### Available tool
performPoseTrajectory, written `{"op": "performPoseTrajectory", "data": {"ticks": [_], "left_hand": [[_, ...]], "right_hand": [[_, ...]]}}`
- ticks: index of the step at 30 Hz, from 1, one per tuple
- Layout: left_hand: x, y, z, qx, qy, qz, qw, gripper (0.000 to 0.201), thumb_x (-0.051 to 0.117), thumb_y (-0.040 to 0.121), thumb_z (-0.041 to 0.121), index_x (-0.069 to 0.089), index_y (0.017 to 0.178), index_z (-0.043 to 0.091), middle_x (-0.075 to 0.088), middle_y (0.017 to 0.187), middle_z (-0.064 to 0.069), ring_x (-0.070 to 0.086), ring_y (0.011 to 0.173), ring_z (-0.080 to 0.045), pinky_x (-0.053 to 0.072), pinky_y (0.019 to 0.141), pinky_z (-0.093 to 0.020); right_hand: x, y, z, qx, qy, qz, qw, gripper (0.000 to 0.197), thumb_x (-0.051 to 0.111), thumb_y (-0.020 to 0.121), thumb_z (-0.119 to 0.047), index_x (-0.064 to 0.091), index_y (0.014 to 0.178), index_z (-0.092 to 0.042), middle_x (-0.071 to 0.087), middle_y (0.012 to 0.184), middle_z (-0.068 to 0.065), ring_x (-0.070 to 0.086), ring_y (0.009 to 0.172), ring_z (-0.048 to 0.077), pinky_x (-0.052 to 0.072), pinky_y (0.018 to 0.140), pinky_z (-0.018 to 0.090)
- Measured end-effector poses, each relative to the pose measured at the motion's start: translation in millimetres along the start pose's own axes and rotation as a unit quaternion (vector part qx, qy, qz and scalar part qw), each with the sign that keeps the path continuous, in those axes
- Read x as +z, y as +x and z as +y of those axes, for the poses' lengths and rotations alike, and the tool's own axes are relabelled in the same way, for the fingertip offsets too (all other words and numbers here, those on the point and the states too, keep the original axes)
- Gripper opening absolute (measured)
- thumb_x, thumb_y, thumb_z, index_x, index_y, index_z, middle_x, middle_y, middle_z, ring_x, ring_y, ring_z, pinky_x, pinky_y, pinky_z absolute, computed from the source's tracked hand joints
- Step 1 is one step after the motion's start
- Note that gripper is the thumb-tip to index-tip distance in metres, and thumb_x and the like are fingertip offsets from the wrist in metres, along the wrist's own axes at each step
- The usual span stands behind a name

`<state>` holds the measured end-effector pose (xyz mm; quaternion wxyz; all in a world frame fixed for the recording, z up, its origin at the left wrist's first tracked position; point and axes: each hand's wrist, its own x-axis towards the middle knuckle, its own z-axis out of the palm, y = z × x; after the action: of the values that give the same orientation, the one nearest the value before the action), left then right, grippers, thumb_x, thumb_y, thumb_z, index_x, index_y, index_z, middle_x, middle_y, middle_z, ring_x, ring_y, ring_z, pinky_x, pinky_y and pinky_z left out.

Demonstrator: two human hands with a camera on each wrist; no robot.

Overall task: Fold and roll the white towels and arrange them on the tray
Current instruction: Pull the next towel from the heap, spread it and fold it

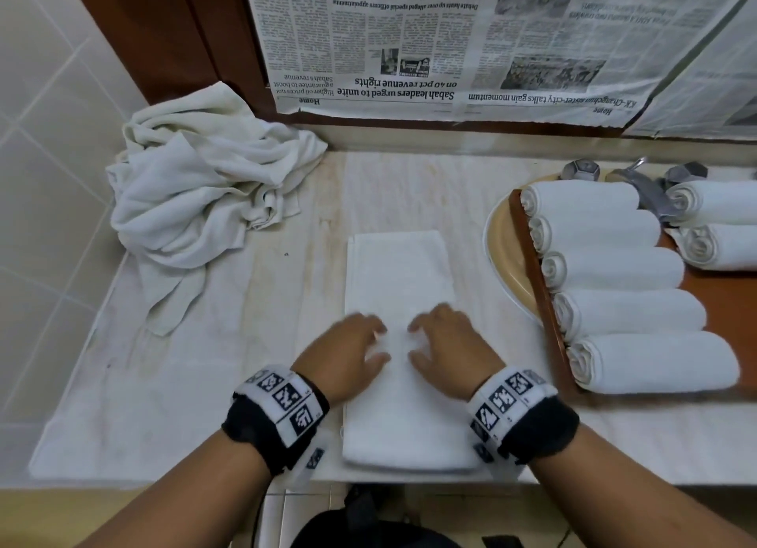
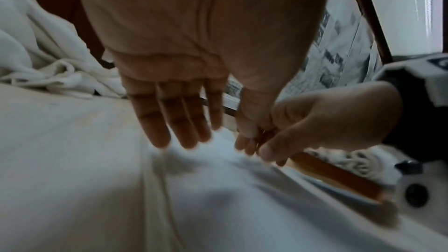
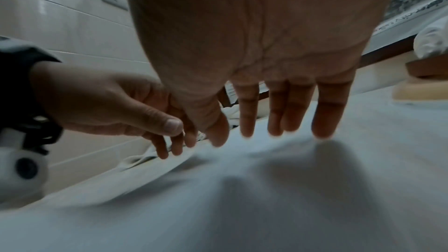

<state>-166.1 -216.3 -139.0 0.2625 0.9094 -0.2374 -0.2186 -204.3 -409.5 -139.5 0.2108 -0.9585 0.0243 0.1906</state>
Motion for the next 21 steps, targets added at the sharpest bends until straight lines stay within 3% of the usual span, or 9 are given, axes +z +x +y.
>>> {"op": "performPoseTrajectory", "data": {"ticks": [2, 4, 6, 8, 11, 14, 16, 19, 21], "left_hand": [[18.8, -25.3, 2.9, 0.038, 0.021, -0.083, 0.996, 0.044, 0.059, 0.094, 0.042, 0.051, 0.133, 0.023, 0.049, 0.126, 0.004, 0.050, 0.116, -0.013, 0.041, 0.101, -0.030], [38.1, -45.8, 0.0, 0.049, 0.085, -0.102, 0.990, 0.051, 0.057, 0.094, 0.041, 0.045, 0.141, 0.023, 0.038, 0.141, 0.004, 0.040, 0.128, -0.016, 0.035, 0.107, -0.028], [53.2, -65.1, -0.7, 0.046, 0.120, -0.075, 0.989, 0.057, 0.053, 0.097, 0.038, 0.035, 0.150, 0.022, 0.025, 0.157, 0.001, 0.028, 0.140, -0.018, 0.022, 0.115, -0.028], [66.5, -82.9, 4.1, 0.061, 0.122, -0.033, 0.990, 0.057, 0.046, 0.101, 0.035, 0.030, 0.153, 0.020, 0.018, 0.163, -0.002, 0.021, 0.147, -0.019, 0.008, 0.116, -0.023], [86.6, -105.0, 17.1, 0.083, 0.141, 0.021, 0.986, 0.061, 0.035, 0.099, 0.043, 0.028, 0.154, 0.016, 0.019, 0.162, -0.004, 0.022, 0.148, -0.022, 0.009, 0.117, -0.029], [107.5, -118.7, 13.4, 0.025, 0.193, -0.048, 0.980, 0.080, 0.039, 0.100, 0.049, -0.006, 0.157, 0.017, -0.020, 0.162, 0.001, -0.011, 0.151, -0.016, -0.001, 0.120, -0.037], [117.0, -124.5, 7.5, 0.013, 0.220, -0.048, 0.974, 0.089, 0.046, 0.099, 0.045, -0.020, 0.153, 0.018, -0.034, 0.157, 0.001, -0.022, 0.148, -0.017, 0.001, 0.124, -0.041], [125.8, -135.7, -0.3, -0.022, 0.128, 0.009, 0.991, 0.091, 0.051, 0.097, 0.044, -0.015, 0.155, 0.020, -0.027, 0.160, -0.004, -0.016, 0.150, -0.019, 0.011, 0.123, -0.042], [126.9, -142.9, -3.9, -0.073, 0.007, 0.106, 0.992, 0.091, 0.060, 0.092, 0.044, 0.002, 0.157, 0.017, 0.003, 0.165, -0.009, 0.009, 0.151, -0.022, 0.023, 0.120, -0.043]], "right_hand": [[17.4, -29.8, 4.2, -0.005, -0.031, -0.051, 0.998, 0.049, 0.058, 0.093, -0.041, 0.044, 0.138, -0.028, 0.036, 0.135, -0.001, 0.041, 0.123, 0.022, 0.043, 0.100, 0.035], [33.0, -59.1, 14.5, 0.003, -0.067, -0.038, 0.997, 0.060, 0.053, 0.093, -0.042, 0.032, 0.148, -0.028, 0.031, 0.142, 0.000, 0.038, 0.126, 0.022, 0.043, 0.100, 0.035], [47.9, -84.9, 22.0, 0.025, -0.090, -0.024, 0.995, 0.067, 0.046, 0.098, -0.039, 0.017, 0.156, -0.026, 0.018, 0.158, 0.004, 0.028, 0.140, 0.024, 0.037, 0.110, 0.037], [61.0, -105.4, 21.8, 0.030, -0.096, -0.021, 0.995, 0.066, 0.038, 0.102, -0.034, 0.005, 0.159, -0.023, -0.002, 0.166, 0.007, 0.009, 0.151, 0.025, 0.018, 0.121, 0.038], [80.0, -128.4, 15.1, -0.031, -0.105, -0.015, 0.994, 0.067, 0.033, 0.105, -0.038, -0.003, 0.159, -0.023, -0.022, 0.163, 0.004, -0.016, 0.152, 0.021, -0.003, 0.124, 0.043], [99.1, -146.5, 21.2, -0.025, -0.115, -0.039, 0.992, 0.082, 0.039, 0.101, -0.049, -0.017, 0.156, -0.024, -0.036, 0.157, -0.001, -0.025, 0.148, 0.018, -0.007, 0.121, 0.046], [106.6, -154.2, 28.7, 0.025, -0.124, -0.026, 0.992, 0.091, 0.044, 0.100, -0.047, -0.024, 0.154, -0.021, -0.039, 0.155, 0.000, -0.023, 0.149, 0.021, -0.003, 0.122, 0.049], [105.1, -161.7, 31.7, 0.059, -0.097, -0.014, 0.993, 0.089, 0.044, 0.100, -0.045, -0.022, 0.155, -0.020, -0.030, 0.160, 0.006, -0.016, 0.152, 0.025, 0.003, 0.123, 0.049], [103.2, -166.3, 34.2, 0.048, -0.039, 0.015, 0.998, 0.085, 0.046, 0.099, -0.046, -0.009, 0.158, -0.019, -0.016, 0.165, 0.007, -0.006, 0.153, 0.025, 0.008, 0.123, 0.044]]}}
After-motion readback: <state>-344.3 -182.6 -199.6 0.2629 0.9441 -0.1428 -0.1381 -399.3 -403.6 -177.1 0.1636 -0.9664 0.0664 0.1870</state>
